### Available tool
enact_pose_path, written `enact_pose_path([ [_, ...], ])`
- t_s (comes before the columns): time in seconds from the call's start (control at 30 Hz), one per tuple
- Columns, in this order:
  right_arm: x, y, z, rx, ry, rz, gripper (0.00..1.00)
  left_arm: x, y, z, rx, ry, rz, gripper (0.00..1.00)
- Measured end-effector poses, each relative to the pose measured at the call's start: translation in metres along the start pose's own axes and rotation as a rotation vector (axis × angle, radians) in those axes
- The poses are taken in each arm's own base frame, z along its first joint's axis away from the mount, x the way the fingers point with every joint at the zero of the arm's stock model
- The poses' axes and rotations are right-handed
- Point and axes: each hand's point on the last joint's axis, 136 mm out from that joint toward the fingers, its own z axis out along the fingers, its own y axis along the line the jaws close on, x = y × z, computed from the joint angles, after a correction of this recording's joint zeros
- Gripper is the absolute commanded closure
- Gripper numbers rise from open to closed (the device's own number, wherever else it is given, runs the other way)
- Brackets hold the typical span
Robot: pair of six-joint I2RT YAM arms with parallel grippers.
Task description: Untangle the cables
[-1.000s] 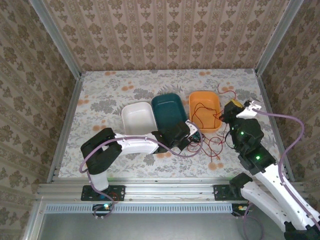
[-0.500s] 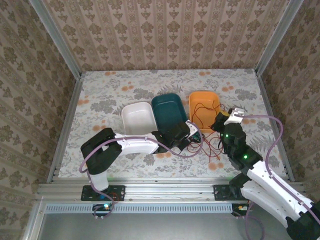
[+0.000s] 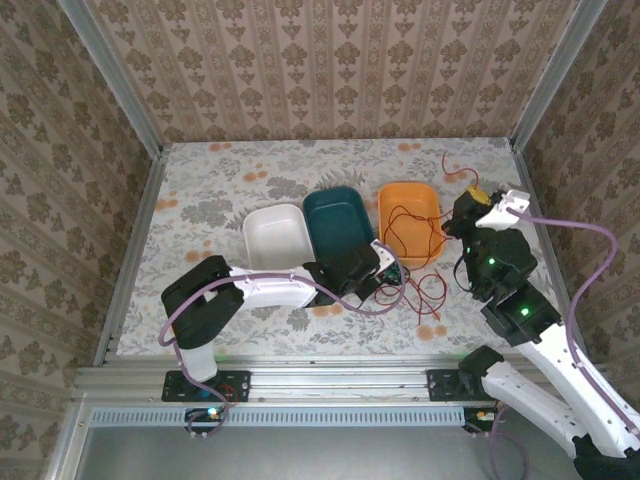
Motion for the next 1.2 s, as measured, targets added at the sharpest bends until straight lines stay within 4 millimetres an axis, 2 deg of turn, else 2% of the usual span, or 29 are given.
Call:
enact_pose_path([
  [0.07, -0.008, 0.007, 0.006, 0.0, -0.011, -0.018, 1.0, 0.001, 0.003, 0.0, -0.004, -0.002, -0.014, 1.0],
  [0.17, -0.003, 0.014, 0.021, 0.018, -0.003, -0.058, 1.0, 0.002, 0.007, -0.001, -0.01, -0.004, -0.032, 1.0],
  [0.3, 0.024, 0.016, 0.049, 0.064, 0.042, -0.119, 1.0, 0.003, 0.008, -0.003, -0.012, -0.005, -0.044, 1.0],
  [0.47, 0.06, -0.007, 0.084, 0.164, 0.117, -0.154, 1.0, 0.004, 0.009, -0.005, -0.012, -0.008, -0.049, 1.0],
  [0.6, 0.099, -0.022, 0.108, 0.211, 0.222, -0.155, 1.0, 0.004, 0.009, -0.005, -0.012, -0.008, -0.049, 1.0],
  [0.67, 0.125, -0.024, 0.116, 0.213, 0.297, -0.155, 1.0, 0.004, 0.009, -0.005, -0.012, -0.009, -0.049, 1.0],
  [0.93, 0.234, -0.04, 0.118, 0.239, 0.621, -0.152, 1.0, 0.004, 0.009, -0.007, -0.012, -0.009, -0.049, 1.0],
  [1.07, 0.268, -0.049, 0.12, 0.256, 0.731, -0.119, 1.0, 0.004, 0.009, -0.007, -0.012, -0.009, -0.049, 1.0],
  [1.17, 0.284, -0.056, 0.126, 0.266, 0.78, -0.069, 1.0, 0.004, 0.009, -0.007, -0.012, -0.009, -0.049, 1.0],
  [1.2, 0.287, -0.058, 0.128, 0.268, 0.795, -0.052, 0.96, 0.004, 0.009, -0.007, -0.013, -0.009, -0.049, 1.0],
])
